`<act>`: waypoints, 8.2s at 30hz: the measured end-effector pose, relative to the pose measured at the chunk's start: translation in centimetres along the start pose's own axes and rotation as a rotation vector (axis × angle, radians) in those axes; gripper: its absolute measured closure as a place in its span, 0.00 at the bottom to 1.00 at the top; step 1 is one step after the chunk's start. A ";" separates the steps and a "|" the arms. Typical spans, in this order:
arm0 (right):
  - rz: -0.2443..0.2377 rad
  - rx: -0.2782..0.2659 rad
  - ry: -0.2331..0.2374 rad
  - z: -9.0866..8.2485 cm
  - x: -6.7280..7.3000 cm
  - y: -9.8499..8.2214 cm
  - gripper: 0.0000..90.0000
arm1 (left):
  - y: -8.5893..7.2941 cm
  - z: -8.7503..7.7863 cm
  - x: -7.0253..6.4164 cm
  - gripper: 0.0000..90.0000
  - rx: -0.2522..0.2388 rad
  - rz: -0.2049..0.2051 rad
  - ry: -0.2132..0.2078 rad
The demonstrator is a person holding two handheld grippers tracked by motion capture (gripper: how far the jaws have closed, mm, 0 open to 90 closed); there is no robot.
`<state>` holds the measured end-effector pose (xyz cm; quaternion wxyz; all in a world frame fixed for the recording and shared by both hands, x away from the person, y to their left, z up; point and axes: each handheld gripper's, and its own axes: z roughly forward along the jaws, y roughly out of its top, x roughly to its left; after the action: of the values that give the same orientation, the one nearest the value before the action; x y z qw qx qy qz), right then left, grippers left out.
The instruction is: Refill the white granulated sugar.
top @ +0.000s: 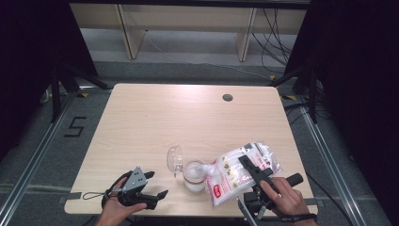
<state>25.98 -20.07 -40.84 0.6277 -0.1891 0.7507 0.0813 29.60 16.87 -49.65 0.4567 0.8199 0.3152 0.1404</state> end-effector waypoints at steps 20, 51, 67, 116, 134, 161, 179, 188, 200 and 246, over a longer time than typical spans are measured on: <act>-0.001 -0.029 0.017 0.2 0.3 1.2 0.77 | 0.0 0.0 0.0 0.20 0.003 0.004 0.004; 0.004 -0.009 0.011 0.2 0.1 0.1 0.78 | 0.0 0.0 0.0 0.20 0.003 0.004 0.004; -0.024 -0.025 0.006 0.3 -0.1 0.2 0.78 | 0.0 0.0 0.0 0.20 0.001 0.001 0.000; -0.052 -0.027 0.067 1.3 1.4 0.5 0.79 | 0.0 0.0 0.0 0.20 0.001 0.003 0.000; -0.093 -0.010 0.093 1.8 2.7 0.8 0.86 | 0.0 0.1 -0.1 0.20 -0.006 0.002 -0.004; 0.731 -0.243 0.197 3.2 3.2 -4.9 0.88 | 0.0 0.1 0.1 0.20 0.008 0.008 0.002; 1.106 -0.296 0.298 6.0 5.6 -6.7 0.89 | 0.0 0.1 0.0 0.20 0.002 0.014 -0.001; 1.200 -0.266 0.328 6.5 6.4 -7.5 0.88 | 0.0 0.0 0.0 0.20 0.003 0.011 -0.001; 1.325 -0.228 0.354 5.4 6.8 -8.5 0.85 | 0.1 0.0 0.0 0.20 -0.002 0.004 0.007; 1.655 -0.048 0.223 0.7 7.0 -9.2 0.40 | 0.4 -0.1 0.1 0.20 -0.015 0.006 0.005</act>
<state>29.15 -29.52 -46.70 0.2829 0.4031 0.7030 0.5131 29.82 16.84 -49.26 0.4616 0.8171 0.3130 0.1462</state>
